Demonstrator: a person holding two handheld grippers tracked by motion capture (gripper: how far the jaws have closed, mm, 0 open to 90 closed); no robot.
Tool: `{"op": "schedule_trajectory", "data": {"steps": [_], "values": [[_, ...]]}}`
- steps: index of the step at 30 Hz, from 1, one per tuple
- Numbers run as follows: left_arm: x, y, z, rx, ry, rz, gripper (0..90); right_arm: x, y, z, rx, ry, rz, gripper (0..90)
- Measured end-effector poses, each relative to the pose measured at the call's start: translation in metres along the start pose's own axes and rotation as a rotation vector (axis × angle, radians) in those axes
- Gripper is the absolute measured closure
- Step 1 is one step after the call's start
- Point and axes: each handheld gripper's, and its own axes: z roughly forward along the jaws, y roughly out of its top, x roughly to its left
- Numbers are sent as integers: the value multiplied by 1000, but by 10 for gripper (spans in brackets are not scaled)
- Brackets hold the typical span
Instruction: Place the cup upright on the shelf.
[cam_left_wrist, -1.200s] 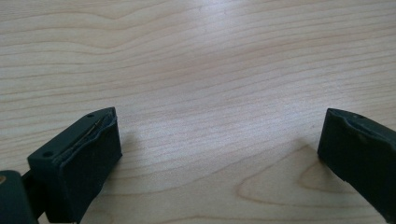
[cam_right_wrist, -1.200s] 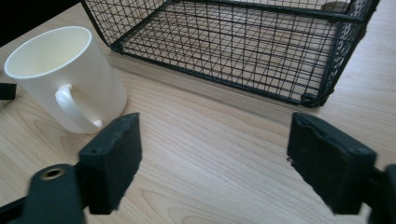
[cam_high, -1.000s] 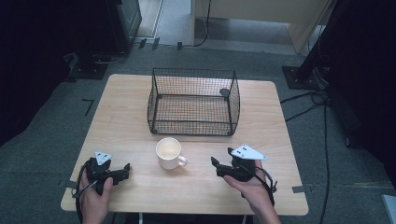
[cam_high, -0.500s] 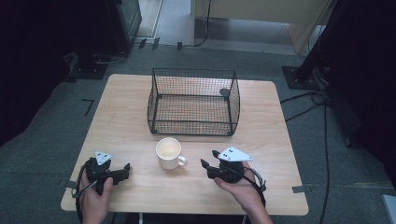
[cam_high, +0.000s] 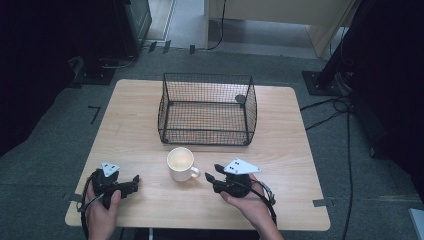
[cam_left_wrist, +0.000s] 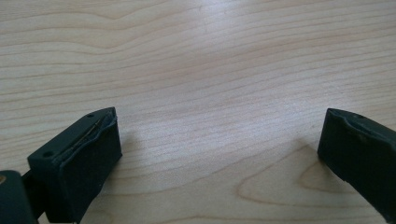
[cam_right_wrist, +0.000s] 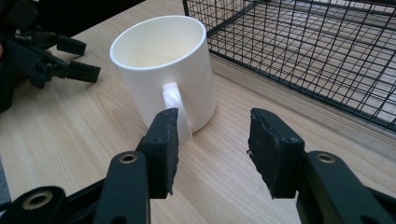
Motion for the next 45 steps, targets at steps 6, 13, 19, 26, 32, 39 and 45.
{"op": "schedule_trajectory", "data": {"steps": [6,13,19,26,32,39,45], "values": [[0,0,0,0,0,0,0,4,0,7,24,51,18,542],[0,0,0,0,0,0,0,9,-2,16,28,37,-3,516],[0,0,0,0,0,0,0,8,-3,22,32,26,18,543],[0,0,0,0,-1,1,0,9,-4,24,11,56,40,580],[0,0,0,0,-3,3,0,13,-3,29,-15,98,27,589],[0,0,0,-1,-5,4,0,18,-7,43,-5,61,-21,654],[0,0,0,-1,-6,4,0,14,-11,54,-8,106,-51,753]]}}
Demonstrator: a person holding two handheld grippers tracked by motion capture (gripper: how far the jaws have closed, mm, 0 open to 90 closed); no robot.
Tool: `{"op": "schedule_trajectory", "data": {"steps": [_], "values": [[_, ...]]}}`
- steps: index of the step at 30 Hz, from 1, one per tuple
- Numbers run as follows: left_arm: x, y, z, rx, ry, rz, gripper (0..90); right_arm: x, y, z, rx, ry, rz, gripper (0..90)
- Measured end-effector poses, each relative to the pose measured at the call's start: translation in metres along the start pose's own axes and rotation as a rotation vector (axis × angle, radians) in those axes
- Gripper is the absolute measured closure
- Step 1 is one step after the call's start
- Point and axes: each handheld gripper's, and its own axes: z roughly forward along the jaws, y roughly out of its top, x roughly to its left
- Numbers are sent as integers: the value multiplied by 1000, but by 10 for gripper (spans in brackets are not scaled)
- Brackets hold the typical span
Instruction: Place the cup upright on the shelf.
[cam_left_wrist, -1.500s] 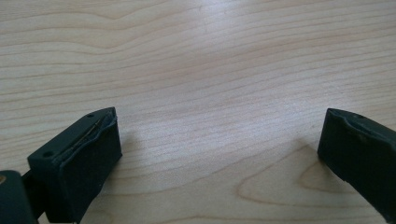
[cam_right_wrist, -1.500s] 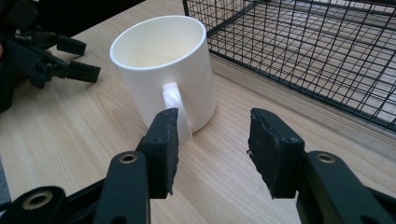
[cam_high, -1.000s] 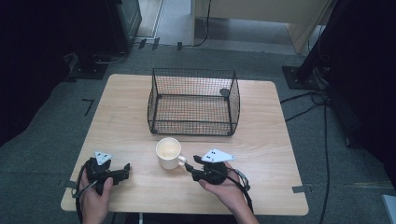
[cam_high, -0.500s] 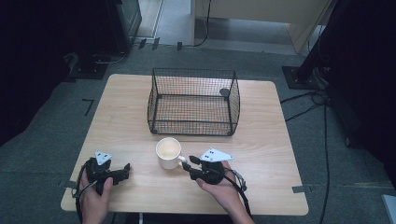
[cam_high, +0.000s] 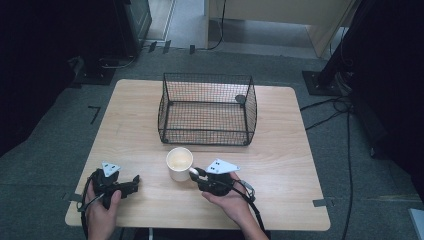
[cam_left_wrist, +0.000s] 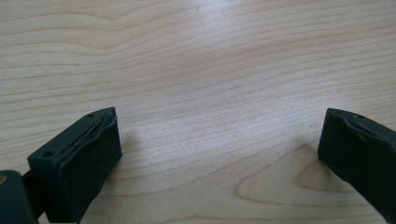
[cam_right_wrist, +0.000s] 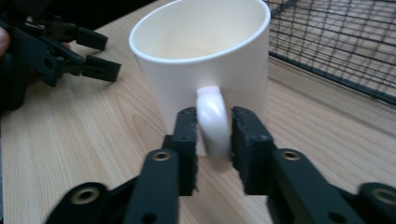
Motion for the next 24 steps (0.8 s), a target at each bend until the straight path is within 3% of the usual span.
{"op": "schedule_trajectory", "data": {"steps": [1,5,13,16,20,24], "values": [[0,0,0,0,-1,1,0,-1,-1,1,0,-6,-23,764],[0,0,0,0,-2,3,0,1,0,2,2,-24,-41,774],[0,0,0,1,-7,9,0,5,-2,12,39,-62,-26,727],[0,0,0,0,-8,9,0,5,-4,14,40,-65,-15,767],[-1,0,0,-1,-8,9,0,4,-3,14,32,-94,-44,799],[-1,0,0,-1,-8,9,0,5,-3,12,34,-91,-64,802]]}}
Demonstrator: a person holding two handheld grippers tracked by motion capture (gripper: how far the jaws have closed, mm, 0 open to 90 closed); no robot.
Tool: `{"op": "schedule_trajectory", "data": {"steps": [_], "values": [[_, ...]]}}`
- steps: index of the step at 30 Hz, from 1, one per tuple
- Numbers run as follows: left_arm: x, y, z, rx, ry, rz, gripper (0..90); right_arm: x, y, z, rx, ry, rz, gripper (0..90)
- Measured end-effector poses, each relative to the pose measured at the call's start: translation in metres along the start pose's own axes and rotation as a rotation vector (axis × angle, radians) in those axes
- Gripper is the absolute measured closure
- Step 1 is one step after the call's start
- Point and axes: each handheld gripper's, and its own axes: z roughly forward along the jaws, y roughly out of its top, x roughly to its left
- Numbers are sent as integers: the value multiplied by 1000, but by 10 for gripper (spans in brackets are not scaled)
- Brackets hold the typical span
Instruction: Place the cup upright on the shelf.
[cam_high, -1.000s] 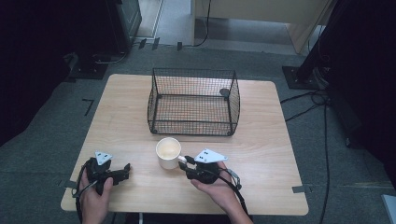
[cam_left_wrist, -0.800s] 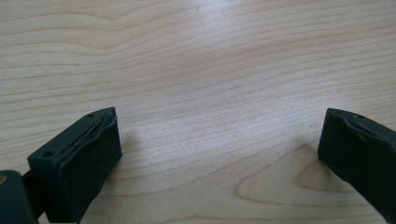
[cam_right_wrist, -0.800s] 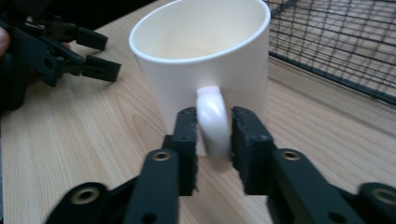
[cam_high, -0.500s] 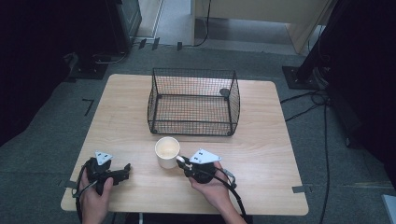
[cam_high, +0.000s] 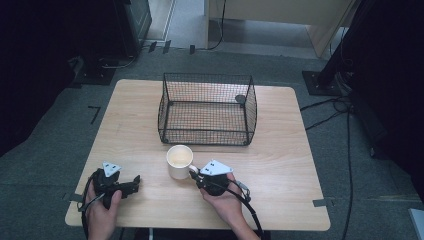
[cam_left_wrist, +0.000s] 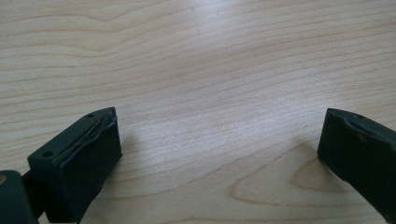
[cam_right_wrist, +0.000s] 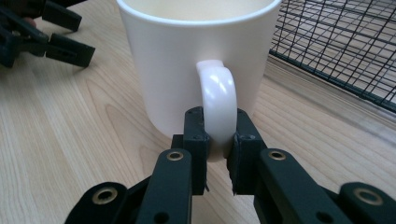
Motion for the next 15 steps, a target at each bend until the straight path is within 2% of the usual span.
{"op": "schedule_trajectory", "data": {"steps": [2,6,15], "values": [[0,0,0,0,0,0,0,1,0,-1,-4,0,-11,803],[0,0,0,0,0,0,0,-1,2,-6,-12,15,12,804],[0,0,0,0,-1,0,0,0,5,-14,-24,20,10,805]]}}
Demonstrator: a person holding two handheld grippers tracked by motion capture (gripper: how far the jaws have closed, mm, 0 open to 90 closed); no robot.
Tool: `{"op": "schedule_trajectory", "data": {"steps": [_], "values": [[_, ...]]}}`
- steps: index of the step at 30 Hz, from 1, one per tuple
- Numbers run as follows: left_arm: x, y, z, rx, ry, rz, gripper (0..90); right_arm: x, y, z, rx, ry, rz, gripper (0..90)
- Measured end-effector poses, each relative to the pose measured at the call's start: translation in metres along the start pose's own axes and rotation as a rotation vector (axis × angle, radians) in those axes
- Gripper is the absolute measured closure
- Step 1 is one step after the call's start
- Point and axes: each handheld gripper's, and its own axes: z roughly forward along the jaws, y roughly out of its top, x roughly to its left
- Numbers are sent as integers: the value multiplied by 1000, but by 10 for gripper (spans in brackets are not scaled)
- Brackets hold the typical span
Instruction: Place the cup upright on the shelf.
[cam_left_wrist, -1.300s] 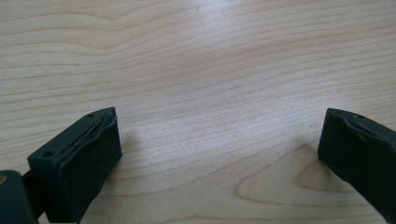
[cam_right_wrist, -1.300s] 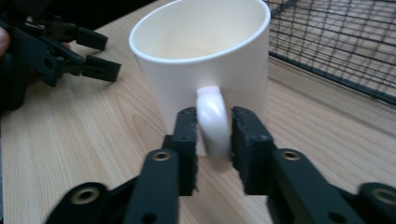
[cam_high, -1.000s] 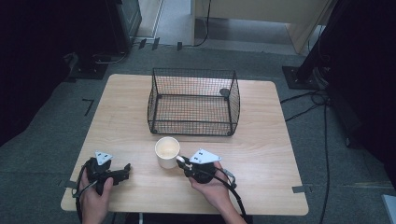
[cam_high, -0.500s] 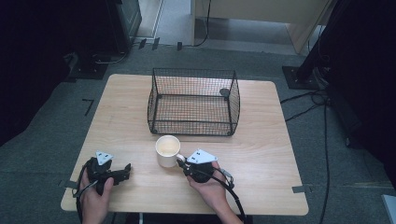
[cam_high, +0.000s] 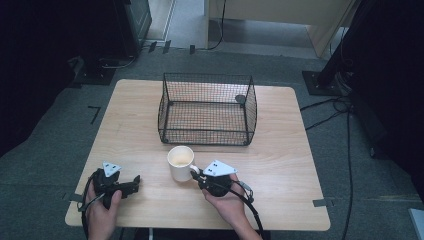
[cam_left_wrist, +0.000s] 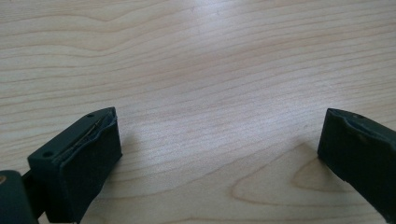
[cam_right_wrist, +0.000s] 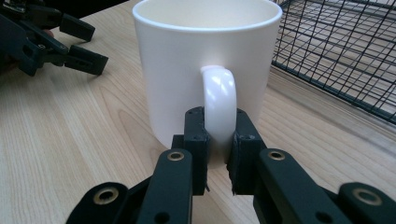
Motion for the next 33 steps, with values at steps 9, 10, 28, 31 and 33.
{"op": "schedule_trajectory", "data": {"steps": [9,10,28,31,33], "values": [[0,0,0,0,1,1,0,-2,5,-10,-30,6,16,805],[0,0,0,0,0,1,0,-2,6,-10,-30,7,13,805],[0,0,0,0,0,0,0,0,39,-28,-67,24,0,805],[0,0,0,-1,0,-2,0,-2,45,-31,-77,18,3,805],[0,0,0,-1,0,-1,0,-3,48,-34,-85,15,7,805]]}}
